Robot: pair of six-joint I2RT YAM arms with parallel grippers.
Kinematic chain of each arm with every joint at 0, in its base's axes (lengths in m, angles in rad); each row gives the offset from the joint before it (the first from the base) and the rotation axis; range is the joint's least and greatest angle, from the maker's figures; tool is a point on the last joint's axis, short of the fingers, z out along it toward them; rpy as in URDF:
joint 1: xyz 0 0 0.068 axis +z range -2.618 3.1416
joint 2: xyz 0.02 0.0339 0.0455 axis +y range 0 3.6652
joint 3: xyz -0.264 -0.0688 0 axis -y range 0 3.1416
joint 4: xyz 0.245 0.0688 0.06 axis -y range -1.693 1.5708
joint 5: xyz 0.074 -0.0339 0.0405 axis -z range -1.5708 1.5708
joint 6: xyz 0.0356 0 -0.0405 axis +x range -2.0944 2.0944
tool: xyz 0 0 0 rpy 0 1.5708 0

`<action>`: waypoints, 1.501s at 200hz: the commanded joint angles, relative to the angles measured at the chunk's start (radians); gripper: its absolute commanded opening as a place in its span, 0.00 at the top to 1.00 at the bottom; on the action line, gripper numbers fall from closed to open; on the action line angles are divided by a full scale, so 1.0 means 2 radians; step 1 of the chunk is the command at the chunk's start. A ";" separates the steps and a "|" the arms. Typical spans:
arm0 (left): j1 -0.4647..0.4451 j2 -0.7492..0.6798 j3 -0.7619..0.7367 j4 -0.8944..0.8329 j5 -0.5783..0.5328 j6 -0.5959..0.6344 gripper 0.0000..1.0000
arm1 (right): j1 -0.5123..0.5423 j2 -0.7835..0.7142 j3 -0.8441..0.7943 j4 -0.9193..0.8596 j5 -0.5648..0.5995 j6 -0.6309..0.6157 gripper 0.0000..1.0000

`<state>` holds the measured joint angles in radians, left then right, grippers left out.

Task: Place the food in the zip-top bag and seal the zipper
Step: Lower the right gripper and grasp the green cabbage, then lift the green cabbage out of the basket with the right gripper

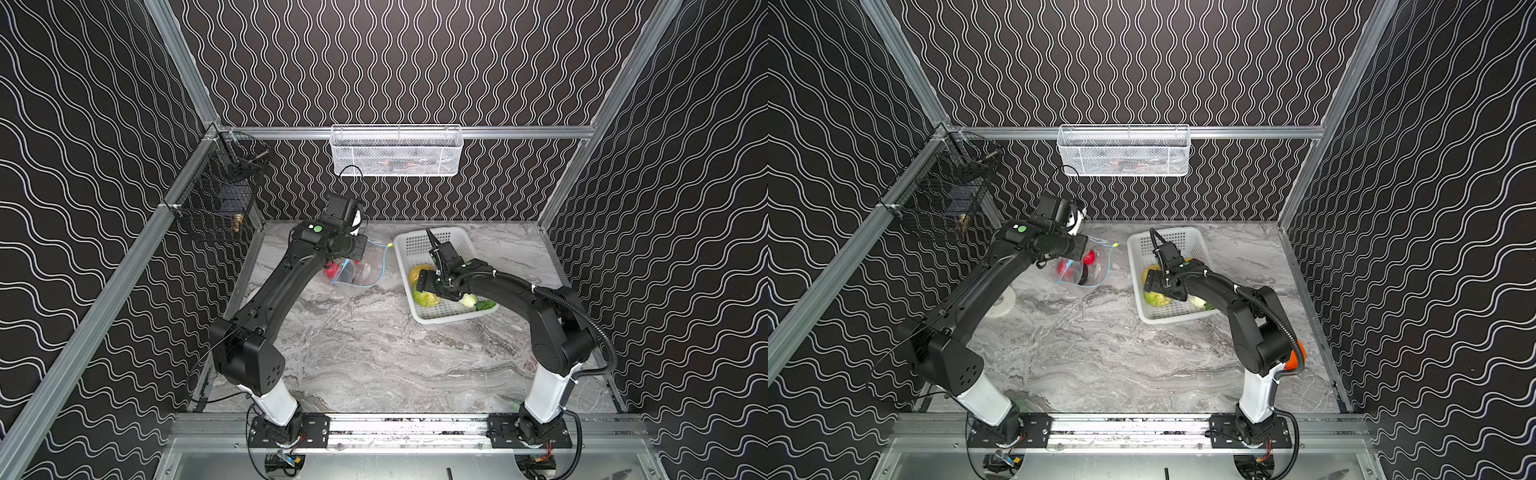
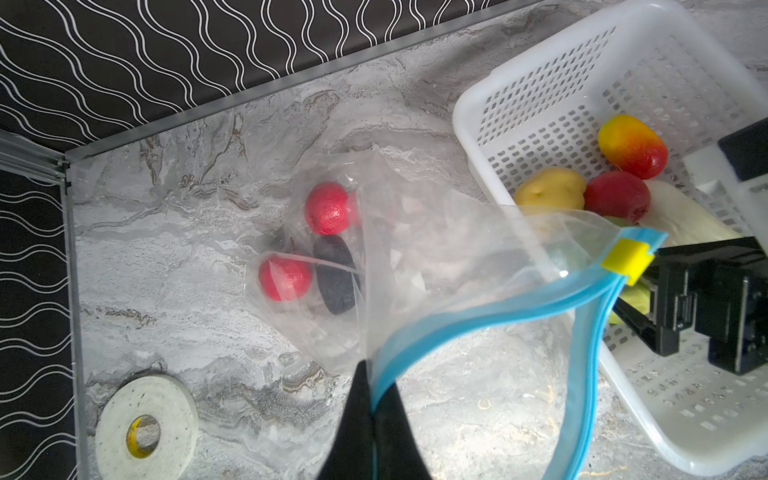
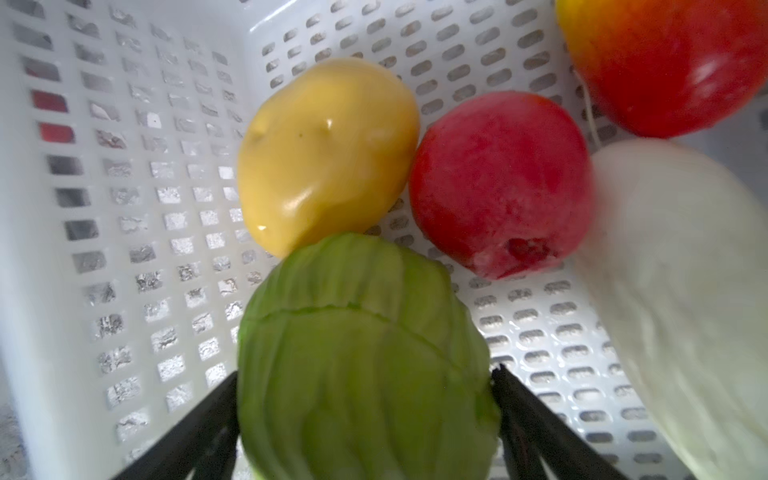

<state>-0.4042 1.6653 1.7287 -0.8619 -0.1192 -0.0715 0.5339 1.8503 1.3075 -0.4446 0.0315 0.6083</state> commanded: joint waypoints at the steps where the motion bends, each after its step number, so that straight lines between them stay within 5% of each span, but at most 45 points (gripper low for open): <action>1: 0.000 0.002 0.003 0.003 -0.001 0.004 1.00 | 0.000 0.003 -0.004 -0.005 -0.008 -0.003 0.16; 94: 0.001 -0.001 0.003 0.005 -0.004 0.005 1.00 | -0.003 -0.002 -0.004 0.000 -0.013 -0.005 0.52; 300: 0.001 -0.005 -0.005 0.008 -0.010 0.008 1.00 | -0.005 -0.151 -0.084 0.120 0.014 0.019 0.82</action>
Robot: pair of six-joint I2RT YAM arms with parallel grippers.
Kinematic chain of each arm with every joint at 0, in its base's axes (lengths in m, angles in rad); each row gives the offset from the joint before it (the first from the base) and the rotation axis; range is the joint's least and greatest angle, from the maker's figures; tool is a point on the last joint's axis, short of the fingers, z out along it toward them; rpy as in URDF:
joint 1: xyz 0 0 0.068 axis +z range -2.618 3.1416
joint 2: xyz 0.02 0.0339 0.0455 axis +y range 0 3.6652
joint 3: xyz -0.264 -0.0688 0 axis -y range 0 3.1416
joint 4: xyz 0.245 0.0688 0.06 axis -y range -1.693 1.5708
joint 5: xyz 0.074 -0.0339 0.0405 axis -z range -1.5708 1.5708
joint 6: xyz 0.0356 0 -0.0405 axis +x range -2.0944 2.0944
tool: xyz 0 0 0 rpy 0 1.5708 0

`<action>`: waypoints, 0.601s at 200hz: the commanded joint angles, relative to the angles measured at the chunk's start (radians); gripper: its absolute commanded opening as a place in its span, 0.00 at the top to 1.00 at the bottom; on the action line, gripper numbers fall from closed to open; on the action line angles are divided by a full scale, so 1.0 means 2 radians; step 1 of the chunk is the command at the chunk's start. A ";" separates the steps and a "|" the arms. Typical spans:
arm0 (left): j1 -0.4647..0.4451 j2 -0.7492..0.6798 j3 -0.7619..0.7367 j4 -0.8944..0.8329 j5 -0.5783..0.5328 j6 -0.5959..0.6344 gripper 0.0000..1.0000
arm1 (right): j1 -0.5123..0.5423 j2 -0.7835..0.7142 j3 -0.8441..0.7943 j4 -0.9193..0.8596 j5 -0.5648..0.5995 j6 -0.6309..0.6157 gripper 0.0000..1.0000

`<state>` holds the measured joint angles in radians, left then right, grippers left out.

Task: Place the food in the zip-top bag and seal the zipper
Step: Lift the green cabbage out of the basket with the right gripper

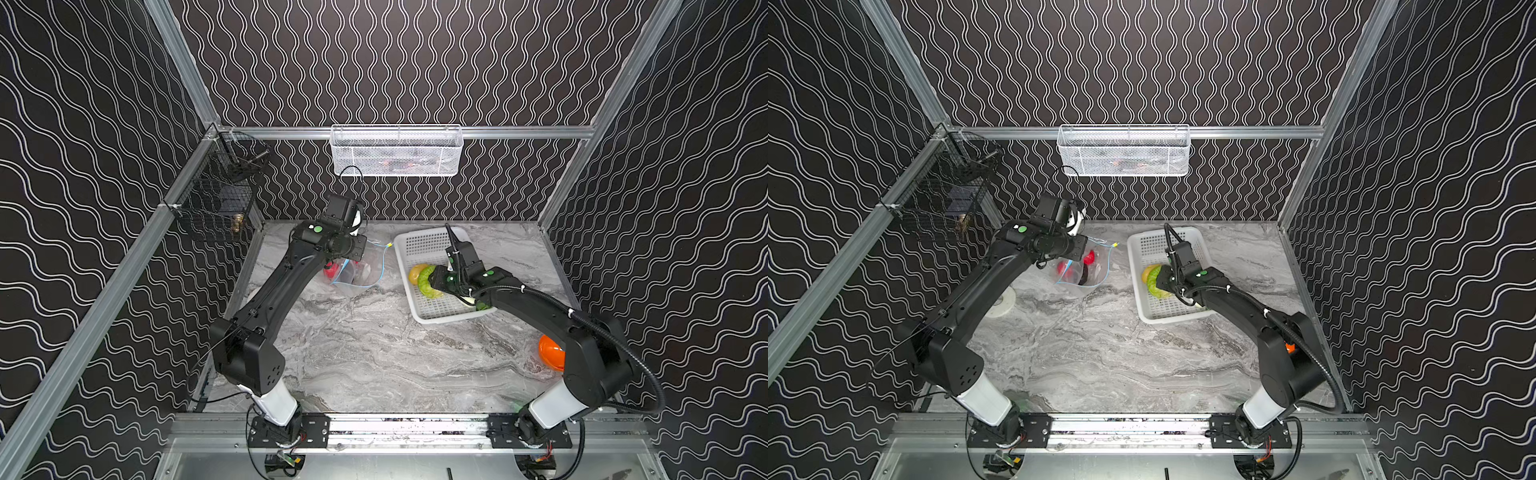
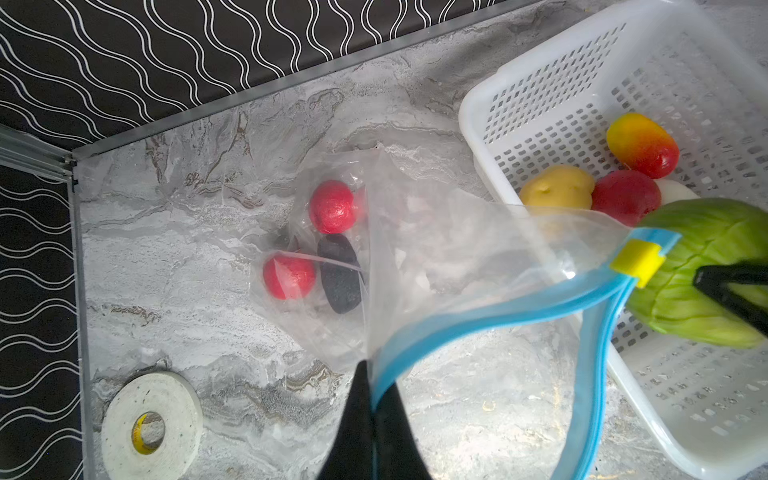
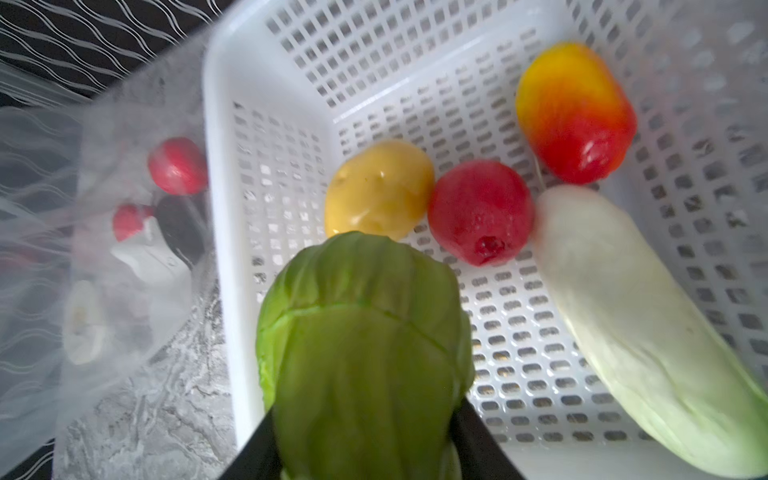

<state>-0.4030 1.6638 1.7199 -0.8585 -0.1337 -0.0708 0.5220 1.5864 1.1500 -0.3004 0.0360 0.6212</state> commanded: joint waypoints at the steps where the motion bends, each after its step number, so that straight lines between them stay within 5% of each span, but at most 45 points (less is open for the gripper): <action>1: 0.001 -0.004 -0.001 0.006 -0.003 0.007 1.00 | 0.001 -0.020 -0.006 0.049 0.012 0.013 0.82; 120: 0.003 -0.007 -0.001 0.007 -0.001 0.008 1.00 | 0.001 -0.101 -0.052 0.183 0.010 0.003 0.80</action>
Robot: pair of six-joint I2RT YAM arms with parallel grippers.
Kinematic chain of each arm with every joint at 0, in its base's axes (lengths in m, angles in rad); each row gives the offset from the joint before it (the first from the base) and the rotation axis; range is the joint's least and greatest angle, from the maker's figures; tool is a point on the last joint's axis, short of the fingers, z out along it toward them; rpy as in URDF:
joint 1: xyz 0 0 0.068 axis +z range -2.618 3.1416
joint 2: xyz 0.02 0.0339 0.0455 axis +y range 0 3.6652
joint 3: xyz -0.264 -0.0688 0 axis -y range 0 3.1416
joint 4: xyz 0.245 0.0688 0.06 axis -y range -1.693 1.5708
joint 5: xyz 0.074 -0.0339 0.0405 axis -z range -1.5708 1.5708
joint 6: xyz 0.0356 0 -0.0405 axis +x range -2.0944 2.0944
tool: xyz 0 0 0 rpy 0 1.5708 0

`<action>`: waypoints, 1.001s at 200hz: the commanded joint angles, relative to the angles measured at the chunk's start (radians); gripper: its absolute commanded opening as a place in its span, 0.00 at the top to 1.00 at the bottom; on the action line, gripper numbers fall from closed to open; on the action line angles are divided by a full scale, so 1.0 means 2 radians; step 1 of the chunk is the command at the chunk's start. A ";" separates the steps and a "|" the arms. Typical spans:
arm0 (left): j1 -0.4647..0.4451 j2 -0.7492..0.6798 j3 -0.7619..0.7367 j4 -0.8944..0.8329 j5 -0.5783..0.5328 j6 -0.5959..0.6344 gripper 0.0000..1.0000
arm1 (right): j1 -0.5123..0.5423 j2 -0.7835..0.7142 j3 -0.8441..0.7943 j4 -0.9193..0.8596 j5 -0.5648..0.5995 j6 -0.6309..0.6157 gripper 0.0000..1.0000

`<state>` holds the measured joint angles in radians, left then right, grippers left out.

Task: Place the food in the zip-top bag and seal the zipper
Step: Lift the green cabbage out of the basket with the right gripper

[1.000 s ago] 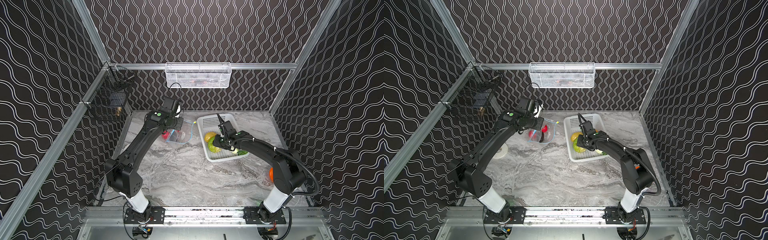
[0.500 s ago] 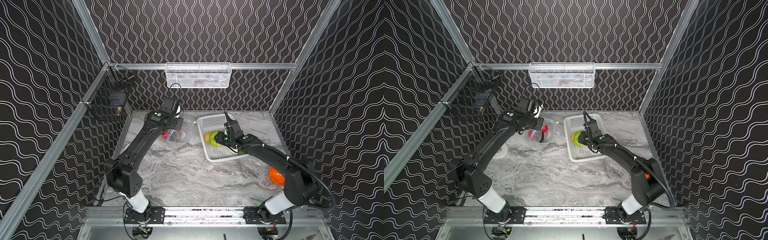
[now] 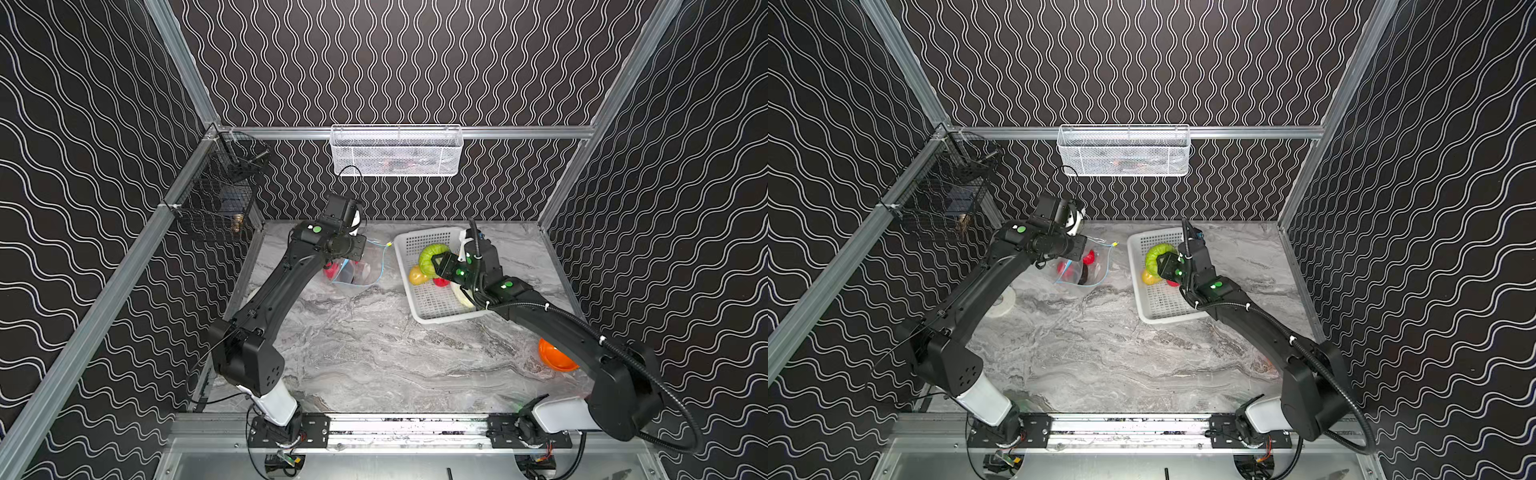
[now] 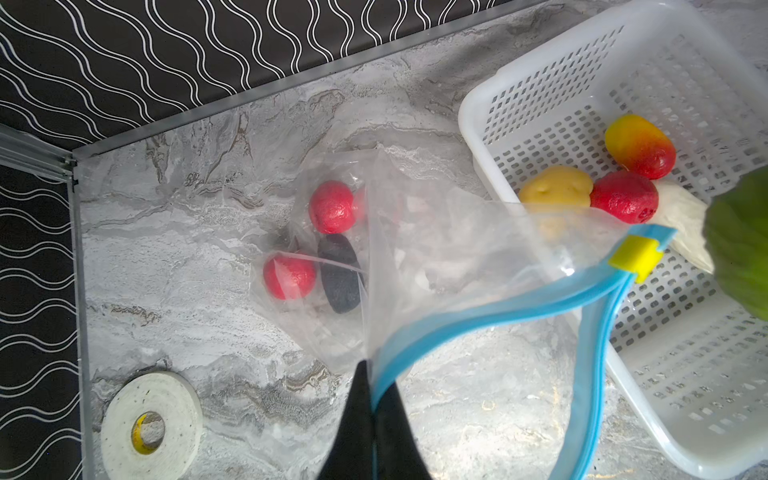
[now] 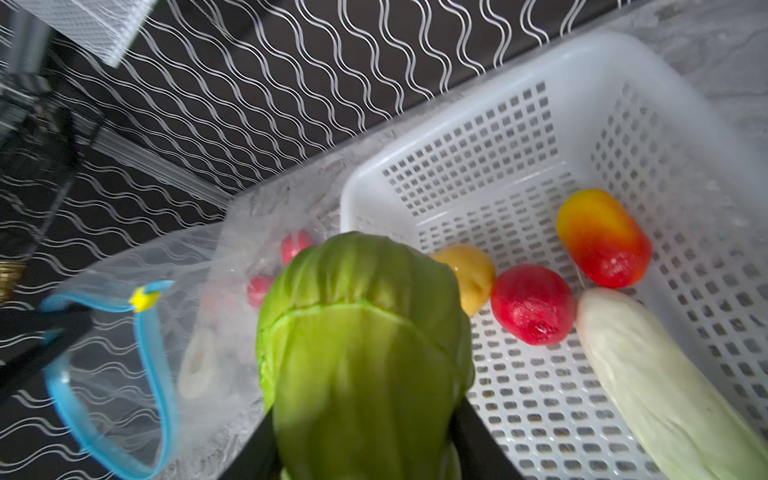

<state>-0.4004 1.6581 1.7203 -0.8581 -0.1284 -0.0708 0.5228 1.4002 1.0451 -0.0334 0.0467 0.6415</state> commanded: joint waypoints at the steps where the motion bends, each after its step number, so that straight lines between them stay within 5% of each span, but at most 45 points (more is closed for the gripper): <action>1: 0.001 -0.004 -0.002 0.006 -0.003 0.008 1.00 | 0.001 -0.008 0.001 0.049 0.006 -0.007 0.80; 200: 0.002 0.010 0.013 -0.001 0.010 0.003 1.00 | 0.071 -0.010 0.031 0.150 -0.007 -0.008 0.81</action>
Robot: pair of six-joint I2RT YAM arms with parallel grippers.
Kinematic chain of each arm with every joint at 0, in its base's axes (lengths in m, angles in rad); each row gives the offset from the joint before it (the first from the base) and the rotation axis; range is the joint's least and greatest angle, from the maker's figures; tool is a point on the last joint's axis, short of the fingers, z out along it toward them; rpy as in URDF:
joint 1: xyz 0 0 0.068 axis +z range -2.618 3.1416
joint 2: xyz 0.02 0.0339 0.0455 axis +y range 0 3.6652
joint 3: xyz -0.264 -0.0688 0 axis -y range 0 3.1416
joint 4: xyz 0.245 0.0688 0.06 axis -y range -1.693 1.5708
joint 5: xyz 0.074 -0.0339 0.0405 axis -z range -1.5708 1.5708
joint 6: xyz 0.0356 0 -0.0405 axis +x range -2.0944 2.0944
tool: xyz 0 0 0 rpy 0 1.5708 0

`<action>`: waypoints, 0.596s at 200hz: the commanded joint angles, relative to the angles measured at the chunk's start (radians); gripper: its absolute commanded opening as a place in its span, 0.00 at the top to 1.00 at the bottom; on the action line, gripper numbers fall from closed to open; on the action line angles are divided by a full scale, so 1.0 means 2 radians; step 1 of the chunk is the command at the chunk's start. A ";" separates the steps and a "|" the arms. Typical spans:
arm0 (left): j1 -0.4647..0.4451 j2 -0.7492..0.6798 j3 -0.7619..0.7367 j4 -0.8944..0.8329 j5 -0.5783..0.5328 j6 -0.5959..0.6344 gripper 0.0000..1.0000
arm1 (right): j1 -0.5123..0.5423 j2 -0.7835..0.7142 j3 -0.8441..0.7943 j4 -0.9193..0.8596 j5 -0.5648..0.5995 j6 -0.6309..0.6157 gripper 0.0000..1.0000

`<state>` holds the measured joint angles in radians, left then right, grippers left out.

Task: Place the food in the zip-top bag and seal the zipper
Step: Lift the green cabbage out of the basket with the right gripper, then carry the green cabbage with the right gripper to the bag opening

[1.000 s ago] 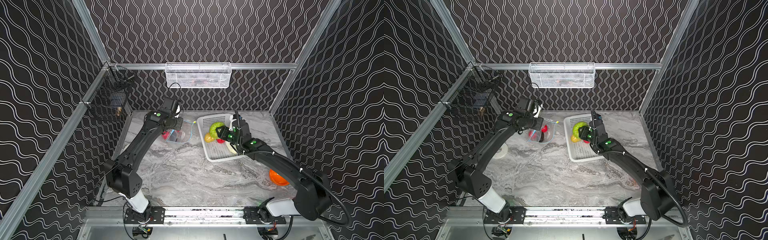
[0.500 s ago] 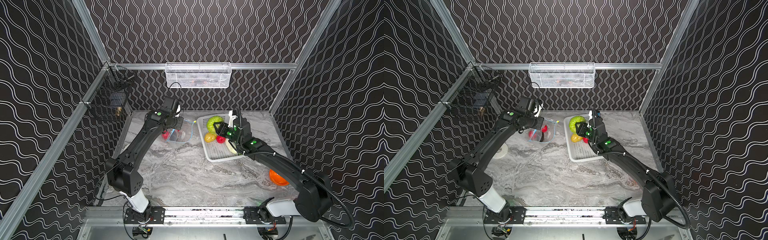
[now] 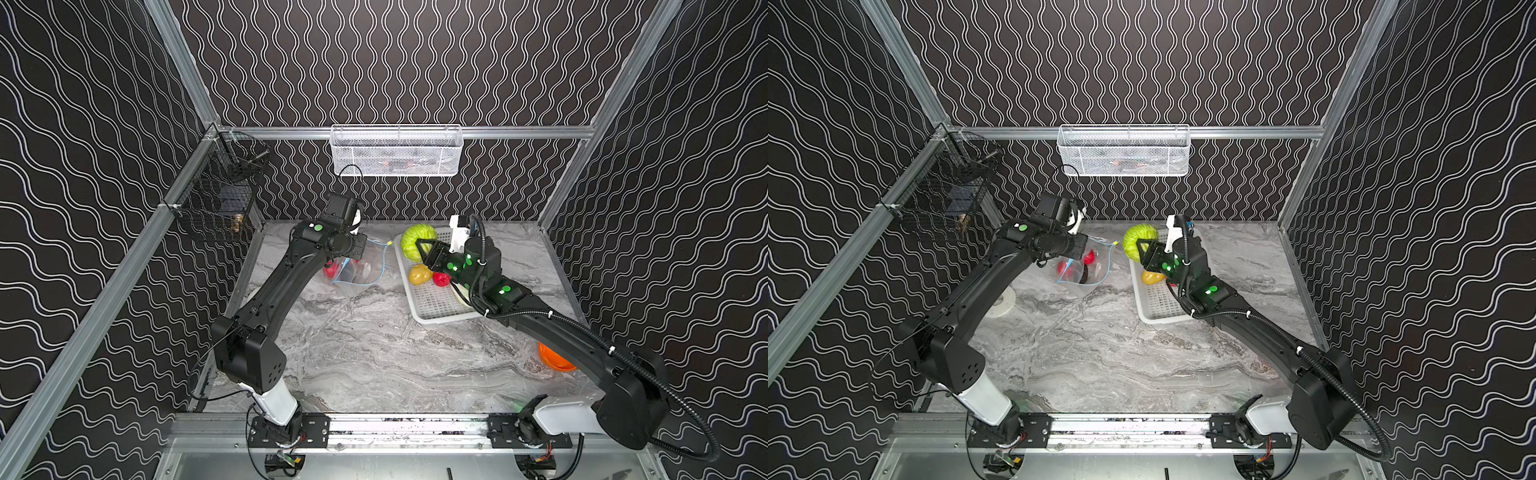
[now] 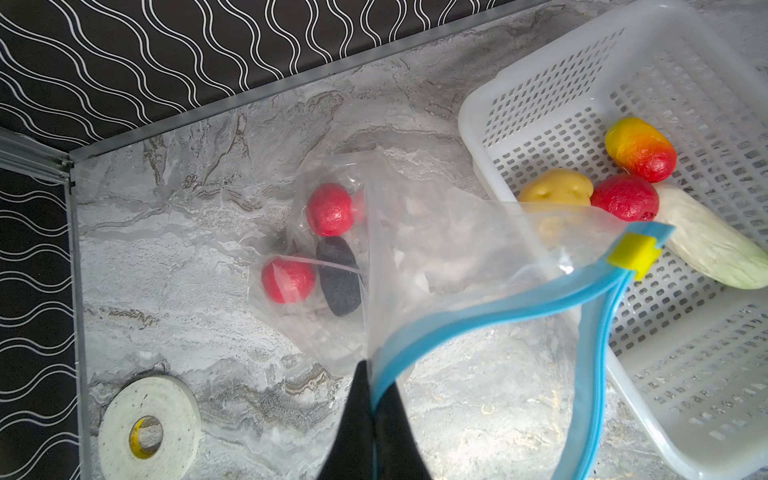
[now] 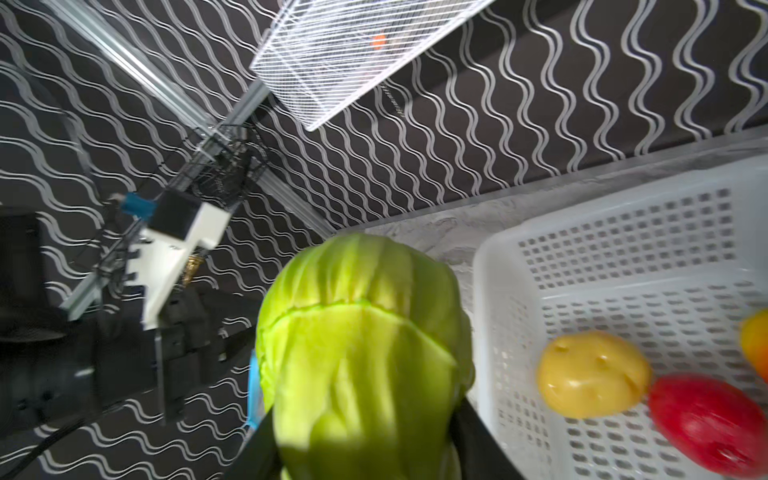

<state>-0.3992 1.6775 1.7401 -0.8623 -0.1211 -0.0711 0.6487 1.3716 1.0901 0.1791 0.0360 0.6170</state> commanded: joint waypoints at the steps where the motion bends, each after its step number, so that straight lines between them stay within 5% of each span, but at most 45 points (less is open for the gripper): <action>1: 0.001 0.000 0.003 0.001 0.006 0.003 1.00 | 0.009 0.004 0.008 0.045 -0.002 0.005 0.81; 119: 0.001 -0.009 0.002 0.001 0.002 0.005 1.00 | 0.052 0.038 0.011 0.094 -0.017 0.031 0.82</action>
<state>-0.3992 1.6634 1.7348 -0.8627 -0.1188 -0.0708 0.7429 1.4410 1.1007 0.2829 0.0109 0.6621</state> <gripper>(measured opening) 0.048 0.467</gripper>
